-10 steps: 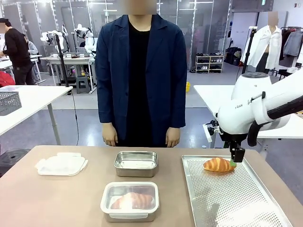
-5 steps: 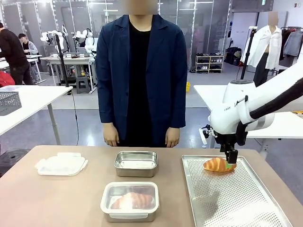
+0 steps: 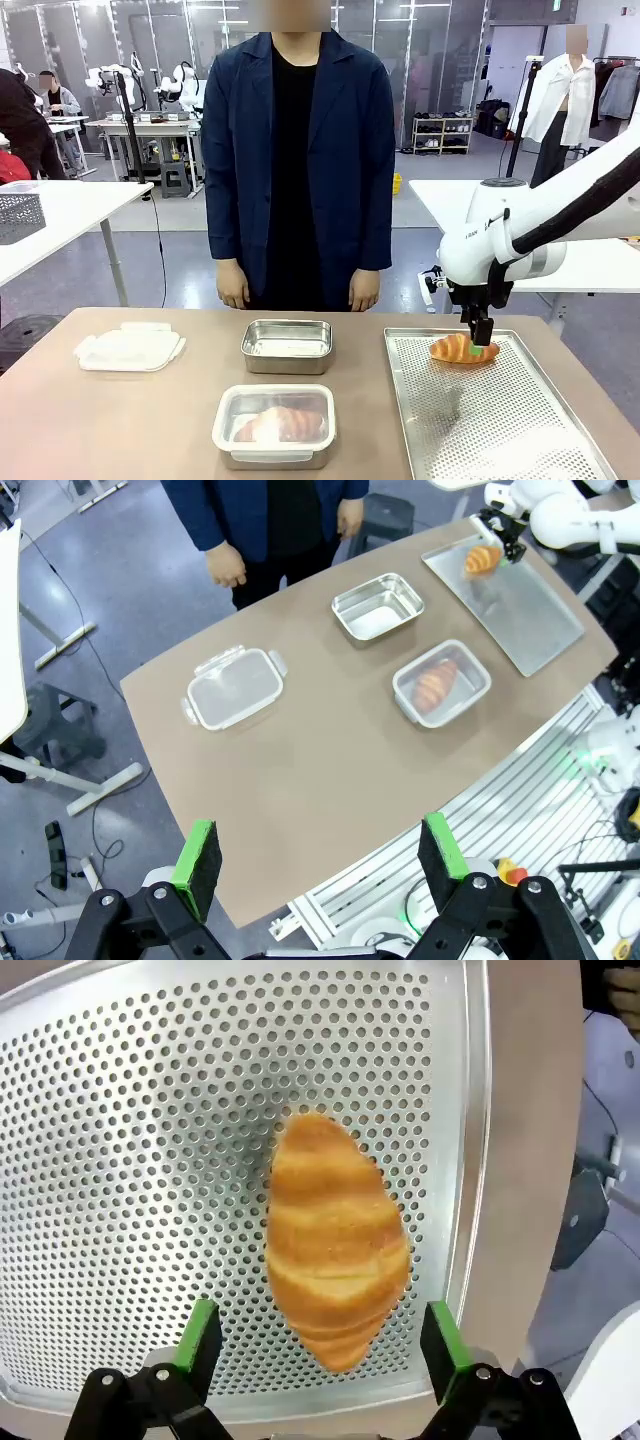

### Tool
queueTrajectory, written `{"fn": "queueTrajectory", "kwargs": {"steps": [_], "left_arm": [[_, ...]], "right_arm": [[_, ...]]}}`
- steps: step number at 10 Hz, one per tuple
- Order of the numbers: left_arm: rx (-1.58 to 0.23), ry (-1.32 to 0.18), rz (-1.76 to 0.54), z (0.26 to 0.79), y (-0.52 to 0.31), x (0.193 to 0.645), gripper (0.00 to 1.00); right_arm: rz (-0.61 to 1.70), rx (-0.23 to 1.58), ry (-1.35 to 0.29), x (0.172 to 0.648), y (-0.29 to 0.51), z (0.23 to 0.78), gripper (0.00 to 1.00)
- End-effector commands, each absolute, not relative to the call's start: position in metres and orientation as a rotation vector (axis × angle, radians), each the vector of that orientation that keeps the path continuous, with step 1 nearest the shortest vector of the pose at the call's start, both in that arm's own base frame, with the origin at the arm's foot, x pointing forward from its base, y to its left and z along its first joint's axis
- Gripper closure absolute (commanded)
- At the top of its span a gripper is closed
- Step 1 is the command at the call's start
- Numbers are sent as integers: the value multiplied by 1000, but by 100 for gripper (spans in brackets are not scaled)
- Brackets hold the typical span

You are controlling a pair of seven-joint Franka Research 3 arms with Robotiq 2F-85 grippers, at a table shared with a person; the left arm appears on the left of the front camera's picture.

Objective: Place the bread into the airtight container.
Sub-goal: Pick up a Butter Roll and place it into an empty Airtight Container.

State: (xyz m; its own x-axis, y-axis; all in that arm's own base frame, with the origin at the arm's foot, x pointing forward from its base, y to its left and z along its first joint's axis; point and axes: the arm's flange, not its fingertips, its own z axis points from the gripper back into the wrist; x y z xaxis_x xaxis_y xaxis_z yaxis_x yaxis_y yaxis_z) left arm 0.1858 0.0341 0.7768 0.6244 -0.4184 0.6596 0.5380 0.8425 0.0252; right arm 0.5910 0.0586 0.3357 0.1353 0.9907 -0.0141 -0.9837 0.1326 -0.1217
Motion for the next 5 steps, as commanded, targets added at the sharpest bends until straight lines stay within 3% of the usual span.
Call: {"fn": "queueTrajectory", "kwargs": {"steps": [1,5], "left_arm": [[-188,-711,-573,778,34,186,0],[-188,-711,-573,778,34,186,0]], "right_arm": [[1416,-91,-60,599,69,326,0],[1392,-21,-41,604,69,302,0]]}}
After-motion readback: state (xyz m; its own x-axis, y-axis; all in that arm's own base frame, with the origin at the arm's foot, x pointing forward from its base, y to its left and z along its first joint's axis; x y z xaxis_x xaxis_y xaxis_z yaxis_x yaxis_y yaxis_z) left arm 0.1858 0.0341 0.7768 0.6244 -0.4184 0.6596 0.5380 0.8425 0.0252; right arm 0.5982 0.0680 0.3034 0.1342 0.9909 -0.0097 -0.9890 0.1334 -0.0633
